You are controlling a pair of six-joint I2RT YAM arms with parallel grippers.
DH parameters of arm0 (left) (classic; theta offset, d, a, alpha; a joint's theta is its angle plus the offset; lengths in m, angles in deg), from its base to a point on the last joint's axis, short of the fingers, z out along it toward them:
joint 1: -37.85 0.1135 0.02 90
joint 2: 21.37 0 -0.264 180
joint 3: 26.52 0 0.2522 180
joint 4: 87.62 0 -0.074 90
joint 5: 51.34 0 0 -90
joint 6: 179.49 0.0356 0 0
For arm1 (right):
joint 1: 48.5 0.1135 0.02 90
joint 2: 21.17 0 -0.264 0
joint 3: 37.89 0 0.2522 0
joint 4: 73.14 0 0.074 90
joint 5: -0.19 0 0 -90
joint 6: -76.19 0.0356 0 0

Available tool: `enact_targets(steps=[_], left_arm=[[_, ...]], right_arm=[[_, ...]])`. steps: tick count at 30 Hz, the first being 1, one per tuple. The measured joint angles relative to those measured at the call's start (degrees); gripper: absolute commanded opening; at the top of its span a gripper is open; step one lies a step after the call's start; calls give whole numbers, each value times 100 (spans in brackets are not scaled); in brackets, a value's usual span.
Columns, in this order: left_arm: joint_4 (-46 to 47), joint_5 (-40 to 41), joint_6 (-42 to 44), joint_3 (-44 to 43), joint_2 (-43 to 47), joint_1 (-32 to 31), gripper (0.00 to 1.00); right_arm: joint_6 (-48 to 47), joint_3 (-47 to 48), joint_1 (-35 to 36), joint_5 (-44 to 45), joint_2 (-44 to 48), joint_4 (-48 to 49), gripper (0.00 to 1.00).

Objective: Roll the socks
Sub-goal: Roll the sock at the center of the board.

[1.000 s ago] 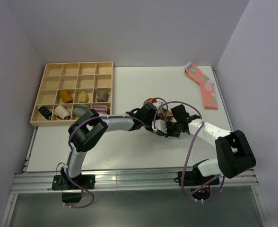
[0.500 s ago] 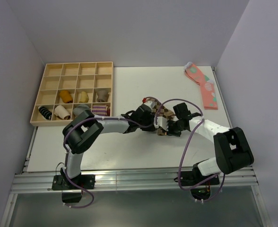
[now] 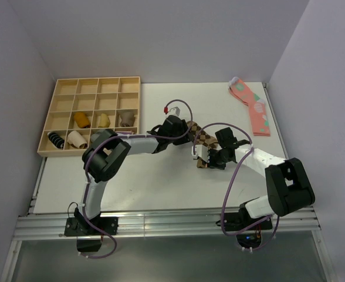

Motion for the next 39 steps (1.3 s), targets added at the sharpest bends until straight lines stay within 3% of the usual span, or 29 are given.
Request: enact_targets(steps=[5,28,39], left_arm=[[13,-109,-358,-426,-496,0,49],[-476,-136,-1613,-1001,-815,-247,49],[55,-555,-2179,-949,-1023,-251,46]], right_arm=[[0,2,-2,7,0,-2,6],[-2,57,-72,76,11,-166,5],[0,74,-72,120,15,-219,4]])
